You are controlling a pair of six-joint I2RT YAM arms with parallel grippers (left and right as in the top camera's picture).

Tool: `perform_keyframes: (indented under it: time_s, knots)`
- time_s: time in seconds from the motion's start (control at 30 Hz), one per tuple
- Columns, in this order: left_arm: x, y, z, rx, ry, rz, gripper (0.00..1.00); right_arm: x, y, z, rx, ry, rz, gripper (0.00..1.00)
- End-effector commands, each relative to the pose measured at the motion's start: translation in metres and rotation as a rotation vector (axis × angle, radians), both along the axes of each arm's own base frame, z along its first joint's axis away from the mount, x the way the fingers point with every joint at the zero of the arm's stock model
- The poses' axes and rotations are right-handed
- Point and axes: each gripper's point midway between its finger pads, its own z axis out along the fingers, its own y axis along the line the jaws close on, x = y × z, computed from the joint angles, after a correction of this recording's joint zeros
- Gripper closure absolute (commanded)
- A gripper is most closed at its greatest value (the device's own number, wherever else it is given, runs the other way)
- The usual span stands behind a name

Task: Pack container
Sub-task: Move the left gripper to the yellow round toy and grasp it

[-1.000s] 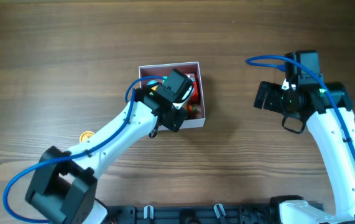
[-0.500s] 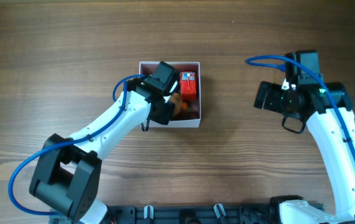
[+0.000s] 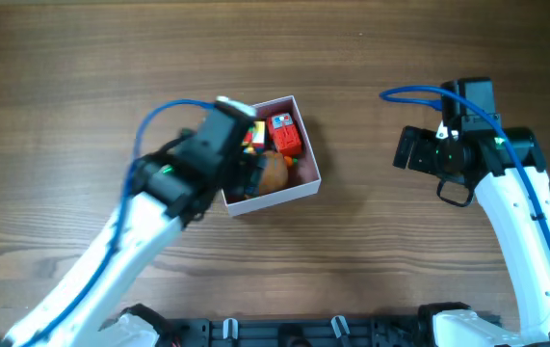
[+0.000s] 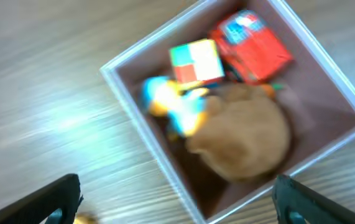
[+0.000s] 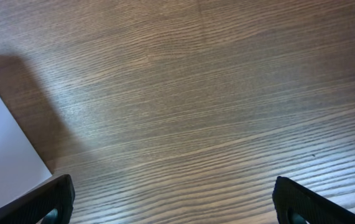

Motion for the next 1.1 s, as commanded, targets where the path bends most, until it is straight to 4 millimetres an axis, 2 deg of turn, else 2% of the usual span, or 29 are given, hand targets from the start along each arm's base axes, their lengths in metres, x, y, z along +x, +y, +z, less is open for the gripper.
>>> perform_keyframes:
  time_s: [0.0,0.03,0.07,0.17,0.23,0.27,0.43,0.53,0.67,0.9,1.07]
  knots:
    - [-0.003,0.068,0.032,-0.062,-0.068,0.312,0.0,-0.001,0.001,-0.005,0.001,0.015,0.017,0.0]
    - [-0.006,0.101,0.032,-0.124,-0.056,0.518,0.0,0.0,0.001,-0.004,0.001,0.012,0.018,0.0]
    - [-0.01,0.124,0.028,-0.158,-0.033,0.662,0.0,0.0,0.001,-0.004,0.001,0.012,0.018,0.0]
    - [-0.016,0.158,0.008,-0.194,0.049,0.818,0.0,0.0,0.001,-0.004,0.001,0.011,0.019,0.0]
    - [-0.02,0.181,-0.016,-0.175,0.101,0.907,0.0,0.0,0.001,-0.004,0.001,0.011,0.019,0.0]
    - [-0.02,0.186,-0.033,-0.193,0.147,0.924,0.0,0.0,0.001,-0.004,0.001,0.011,0.018,0.0]
    - [-0.02,0.189,-0.108,-0.185,0.325,0.935,0.0,0.0,0.001,-0.004,0.0,0.012,0.021,0.0]
    - [-0.022,0.189,-0.136,-0.154,0.413,0.943,0.0,0.0,0.001,-0.004,-0.008,0.013,0.043,0.0]
    - [-0.024,0.189,-0.152,-0.134,0.465,0.947,0.0,-0.001,0.001,-0.005,-0.018,0.02,0.07,0.0]
    - [-0.03,0.188,-0.16,-0.125,0.49,0.949,0.0,-0.002,0.001,-0.005,-0.017,0.023,0.069,0.0]
    - [-0.046,0.186,-0.189,-0.124,0.494,0.95,0.0,-0.006,0.0,-0.007,-0.018,0.043,0.069,0.0]
